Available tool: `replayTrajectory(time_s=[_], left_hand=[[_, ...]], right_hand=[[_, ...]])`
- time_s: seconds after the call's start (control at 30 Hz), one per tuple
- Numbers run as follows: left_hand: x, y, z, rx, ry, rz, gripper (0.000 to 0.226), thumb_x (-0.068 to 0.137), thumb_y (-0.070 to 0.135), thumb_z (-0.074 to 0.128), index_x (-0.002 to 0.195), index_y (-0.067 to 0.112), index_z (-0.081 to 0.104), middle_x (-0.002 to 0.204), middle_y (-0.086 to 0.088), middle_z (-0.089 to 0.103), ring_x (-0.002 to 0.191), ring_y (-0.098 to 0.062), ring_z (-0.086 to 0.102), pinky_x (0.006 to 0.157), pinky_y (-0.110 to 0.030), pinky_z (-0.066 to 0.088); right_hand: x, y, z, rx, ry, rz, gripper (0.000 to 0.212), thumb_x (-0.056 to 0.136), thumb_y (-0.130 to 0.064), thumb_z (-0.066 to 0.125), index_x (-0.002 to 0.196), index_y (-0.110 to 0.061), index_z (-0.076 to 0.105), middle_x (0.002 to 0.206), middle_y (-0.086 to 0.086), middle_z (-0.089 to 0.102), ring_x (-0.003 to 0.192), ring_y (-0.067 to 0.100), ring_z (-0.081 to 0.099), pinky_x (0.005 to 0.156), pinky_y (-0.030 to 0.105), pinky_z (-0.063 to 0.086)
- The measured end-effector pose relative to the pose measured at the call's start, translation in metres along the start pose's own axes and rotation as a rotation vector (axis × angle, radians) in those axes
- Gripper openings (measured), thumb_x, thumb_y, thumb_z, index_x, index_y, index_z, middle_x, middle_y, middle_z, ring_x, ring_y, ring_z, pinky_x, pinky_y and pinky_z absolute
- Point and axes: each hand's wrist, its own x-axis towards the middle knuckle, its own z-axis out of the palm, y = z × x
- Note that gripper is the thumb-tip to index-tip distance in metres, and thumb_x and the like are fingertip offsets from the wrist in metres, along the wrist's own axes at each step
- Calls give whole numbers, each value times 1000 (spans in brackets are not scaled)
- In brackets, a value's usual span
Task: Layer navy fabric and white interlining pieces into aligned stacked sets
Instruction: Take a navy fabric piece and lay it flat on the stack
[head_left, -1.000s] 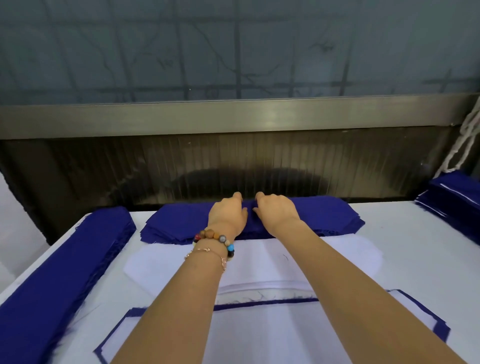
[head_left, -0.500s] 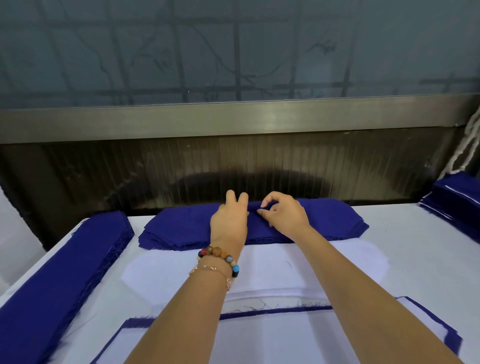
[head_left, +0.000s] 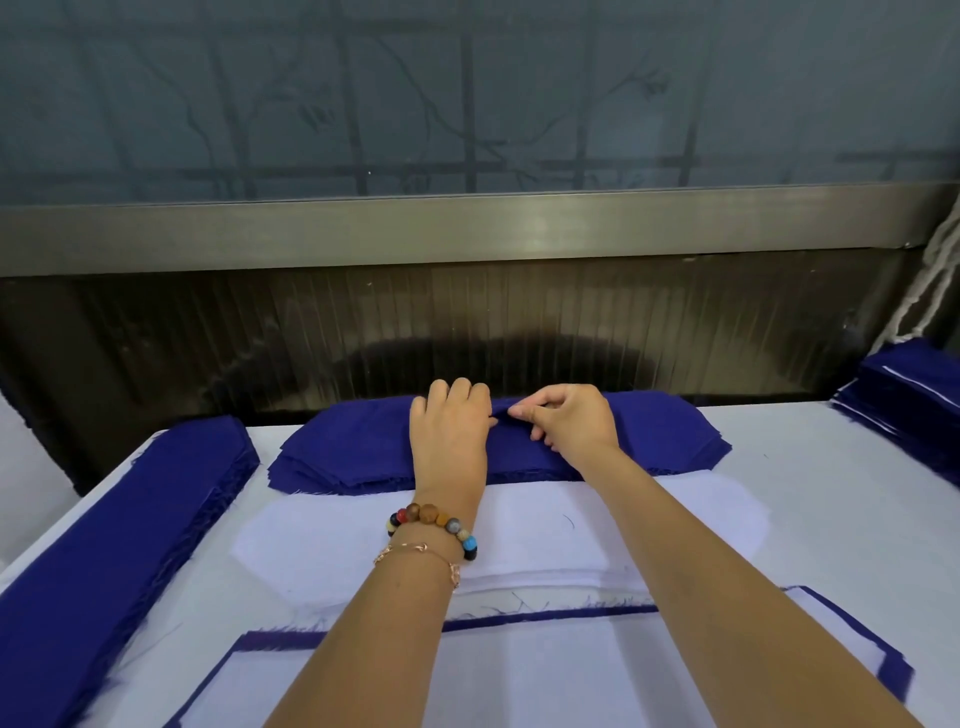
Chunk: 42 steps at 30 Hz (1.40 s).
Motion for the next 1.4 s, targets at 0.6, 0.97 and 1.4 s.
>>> replayTrajectory(time_s=[0.6, 0.97, 1.4], left_hand=[[16, -48, -25, 48, -204, 53, 27, 93, 50, 52, 108, 29, 59, 104, 7, 61, 110, -18, 51, 111, -49, 17], [1, -155, -43, -323, -242, -397, 45, 77, 40, 78, 111, 14, 65, 106, -10, 66, 96, -30, 60, 77, -41, 49], [-13, -158, -48, -646, 96, -552, 17, 85, 25, 72, 83, 8, 71, 75, -6, 67, 75, -26, 63, 66, -32, 48]], right_hand=[[0, 5, -46, -750, 76, -340, 15, 83, -36, 71, 91, -30, 60, 112, -8, 45, 111, 15, 39, 93, 30, 36], [11, 31, -109, -928, 75, 57, 34, 82, -52, 66, 108, -30, 63, 118, 2, 53, 119, 27, 38, 98, 44, 31], [-7, 51, -132, -132, 309, 370, 24, 86, -35, 68, 83, -12, 65, 76, 3, 62, 69, 21, 56, 63, 33, 45]])
